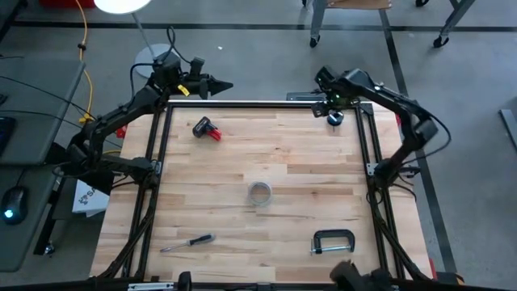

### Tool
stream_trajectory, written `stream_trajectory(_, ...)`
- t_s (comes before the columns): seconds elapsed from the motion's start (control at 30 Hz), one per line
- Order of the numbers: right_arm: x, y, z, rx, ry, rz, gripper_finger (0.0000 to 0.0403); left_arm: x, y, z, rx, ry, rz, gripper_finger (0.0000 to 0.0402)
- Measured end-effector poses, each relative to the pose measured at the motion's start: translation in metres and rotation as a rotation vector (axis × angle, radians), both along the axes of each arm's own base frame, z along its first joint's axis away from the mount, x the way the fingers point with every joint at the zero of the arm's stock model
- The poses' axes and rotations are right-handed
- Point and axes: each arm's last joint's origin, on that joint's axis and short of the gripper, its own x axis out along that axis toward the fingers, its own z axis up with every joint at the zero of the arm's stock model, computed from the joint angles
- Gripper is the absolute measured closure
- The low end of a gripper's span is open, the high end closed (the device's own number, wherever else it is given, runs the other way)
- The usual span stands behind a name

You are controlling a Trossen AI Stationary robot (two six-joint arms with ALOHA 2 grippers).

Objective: Coil cords
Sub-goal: Uncoil the blue wire from the spool

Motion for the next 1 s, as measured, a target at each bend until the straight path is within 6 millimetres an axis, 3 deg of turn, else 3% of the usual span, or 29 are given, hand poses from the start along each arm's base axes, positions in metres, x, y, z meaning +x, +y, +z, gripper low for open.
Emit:
stream_trajectory(0.17, -0.009, -0.025, -0.031, 0.104, 0.015, -0.064, 0.0139, 0.000, -0.002, 0.001, -0.007, -0.007, -0.002, 0.0401)
stream_trajectory(0.53, -0.022, -0.058, -0.073, 0.213, -0.024, -0.076, 0.0139, 0.000, -0.002, 0.001, -0.020, -0.003, 0.007, 0.0401)
stream_trajectory(1.0, -0.022, -0.065, -0.087, 0.183, 0.011, -0.025, 0.0139, 0.000, -0.001, 0.000, -0.022, 0.000, 0.014, 0.0401)
